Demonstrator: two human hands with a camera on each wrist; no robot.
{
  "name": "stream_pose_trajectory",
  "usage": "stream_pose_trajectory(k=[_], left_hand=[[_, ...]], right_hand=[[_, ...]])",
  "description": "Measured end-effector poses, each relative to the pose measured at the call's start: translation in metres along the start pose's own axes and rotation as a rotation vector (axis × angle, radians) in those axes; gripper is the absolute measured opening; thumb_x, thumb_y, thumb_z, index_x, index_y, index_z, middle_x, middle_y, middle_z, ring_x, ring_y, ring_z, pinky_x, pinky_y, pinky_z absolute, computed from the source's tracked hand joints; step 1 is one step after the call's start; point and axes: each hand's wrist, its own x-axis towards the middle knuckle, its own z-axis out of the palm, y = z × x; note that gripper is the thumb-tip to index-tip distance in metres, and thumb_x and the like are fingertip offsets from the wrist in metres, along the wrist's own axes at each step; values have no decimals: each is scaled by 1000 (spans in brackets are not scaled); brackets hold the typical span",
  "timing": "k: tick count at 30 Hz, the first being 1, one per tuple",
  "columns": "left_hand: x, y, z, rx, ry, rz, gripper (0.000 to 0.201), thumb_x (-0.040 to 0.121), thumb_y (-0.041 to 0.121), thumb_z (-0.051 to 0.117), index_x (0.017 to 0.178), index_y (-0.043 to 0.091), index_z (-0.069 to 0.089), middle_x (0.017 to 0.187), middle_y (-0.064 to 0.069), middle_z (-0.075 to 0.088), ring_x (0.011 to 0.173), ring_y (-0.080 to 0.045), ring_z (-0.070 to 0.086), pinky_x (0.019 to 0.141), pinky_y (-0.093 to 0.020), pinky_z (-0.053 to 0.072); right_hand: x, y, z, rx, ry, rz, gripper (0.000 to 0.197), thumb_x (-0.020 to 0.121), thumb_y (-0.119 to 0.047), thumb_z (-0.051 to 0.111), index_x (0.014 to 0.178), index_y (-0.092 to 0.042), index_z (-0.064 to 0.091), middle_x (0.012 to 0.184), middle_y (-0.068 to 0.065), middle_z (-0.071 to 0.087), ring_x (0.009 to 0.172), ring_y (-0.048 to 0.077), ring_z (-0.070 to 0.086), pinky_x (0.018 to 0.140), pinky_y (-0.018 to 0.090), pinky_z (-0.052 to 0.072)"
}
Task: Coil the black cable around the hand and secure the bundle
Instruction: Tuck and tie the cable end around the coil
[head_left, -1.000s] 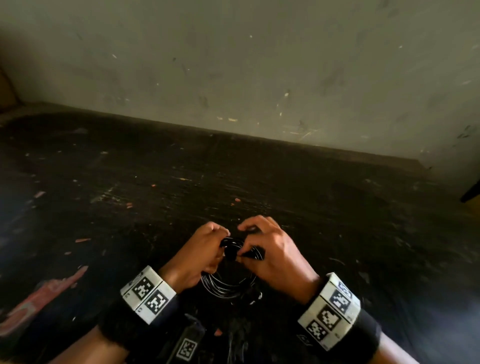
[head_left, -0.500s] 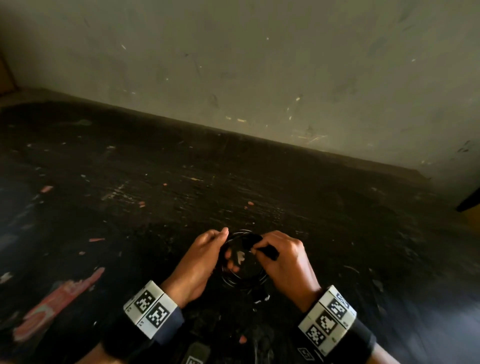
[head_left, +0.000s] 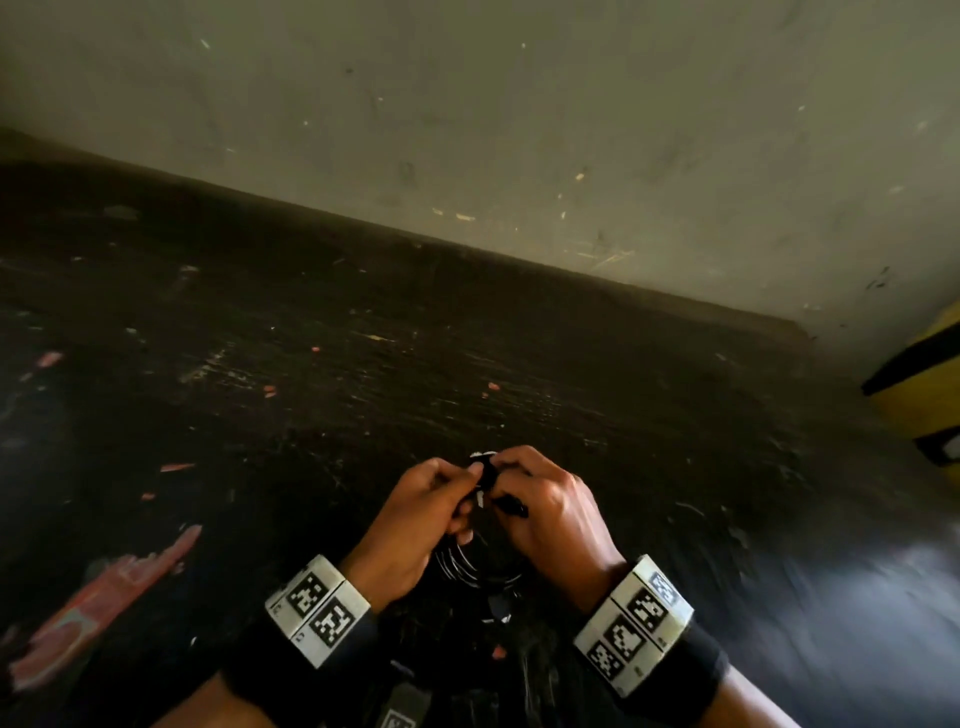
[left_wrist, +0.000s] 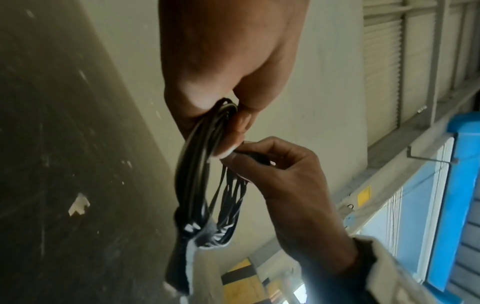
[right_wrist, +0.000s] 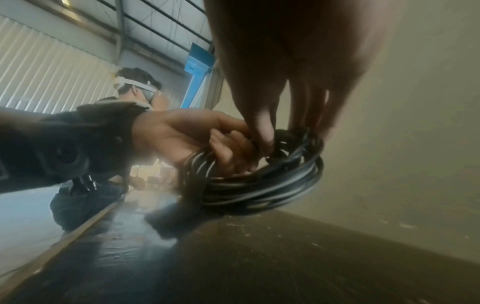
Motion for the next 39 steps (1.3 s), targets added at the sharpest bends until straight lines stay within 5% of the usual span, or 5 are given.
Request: stream_pose_trajectory(k=[6, 24, 29, 33, 39], left_hand=[[8, 1, -1, -123, -27, -121, 24, 90, 22, 60, 104, 3, 60, 59, -3, 54, 47, -10, 50, 47, -24, 48], [22, 13, 1, -105, -158, -144, 21, 92, 17, 57, 97, -1, 66, 59, -6, 63, 50, -14, 64, 58, -29, 60], [12, 8, 5, -13, -187, -81, 19, 93, 18, 54, 85, 5, 65, 59, -4, 57, 45, -10, 53, 49, -25, 53], [7, 10, 2, 104, -184, 1, 20, 94, 23, 54, 89, 5, 62, 58, -2, 49, 41, -6, 39, 42, -20, 38], [0, 7, 0, 107, -175, 72, 19, 94, 22, 52, 85, 6, 57, 56, -2, 47, 41, -6, 38, 39, -19, 35]], right_hand=[[2, 5, 1, -33, 65, -103, 16, 81, -21, 54, 88, -16, 67, 105, 5, 65, 90, 15, 65, 72, 25, 57], [-2, 22, -17, -104, 53, -107, 21, 83, -24, 55, 99, -20, 68, 113, 0, 63, 103, 13, 58, 85, 26, 48], [0, 18, -10, 250, 194, 139, 7, 84, -21, 67, 89, -19, 71, 116, -3, 61, 105, 4, 58, 88, 19, 48], [0, 5, -5, 581, 241, 374, 4, 83, -16, 69, 83, -15, 73, 88, -1, 73, 81, 10, 69, 76, 33, 58], [3, -6, -1, 721, 333, 527, 4, 78, -8, 72, 75, -8, 70, 80, 12, 73, 73, 26, 70, 71, 45, 59]])
